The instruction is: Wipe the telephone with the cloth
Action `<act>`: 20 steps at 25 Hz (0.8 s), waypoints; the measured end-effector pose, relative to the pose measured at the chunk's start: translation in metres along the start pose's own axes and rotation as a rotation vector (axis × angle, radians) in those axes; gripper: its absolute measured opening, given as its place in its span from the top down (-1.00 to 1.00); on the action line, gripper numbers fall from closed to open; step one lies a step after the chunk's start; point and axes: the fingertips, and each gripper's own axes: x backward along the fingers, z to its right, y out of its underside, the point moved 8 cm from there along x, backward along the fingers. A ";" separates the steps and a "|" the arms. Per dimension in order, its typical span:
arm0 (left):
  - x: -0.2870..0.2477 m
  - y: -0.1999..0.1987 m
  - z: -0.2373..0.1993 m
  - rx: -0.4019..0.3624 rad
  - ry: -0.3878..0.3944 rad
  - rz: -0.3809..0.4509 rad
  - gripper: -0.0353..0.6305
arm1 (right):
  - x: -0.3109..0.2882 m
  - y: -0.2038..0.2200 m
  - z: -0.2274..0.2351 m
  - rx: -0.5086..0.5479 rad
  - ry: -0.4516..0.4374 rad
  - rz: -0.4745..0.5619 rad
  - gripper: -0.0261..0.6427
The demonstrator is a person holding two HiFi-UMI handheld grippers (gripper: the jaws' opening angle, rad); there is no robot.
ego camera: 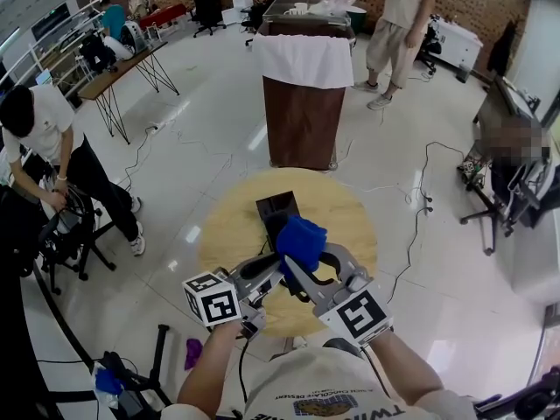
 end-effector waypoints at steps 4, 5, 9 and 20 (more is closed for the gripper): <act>-0.001 0.007 0.005 -0.016 -0.004 -0.033 0.71 | -0.002 -0.010 0.002 0.027 0.007 0.021 0.74; -0.001 0.008 0.006 -0.018 -0.004 -0.039 0.71 | -0.003 -0.012 0.003 0.031 0.010 0.028 0.74; -0.003 0.011 0.010 -0.029 -0.003 -0.056 0.71 | -0.002 -0.020 0.010 0.043 0.025 0.045 0.74; -0.011 0.017 0.014 -0.043 0.002 -0.087 0.71 | -0.008 -0.040 0.027 0.086 0.060 0.072 0.74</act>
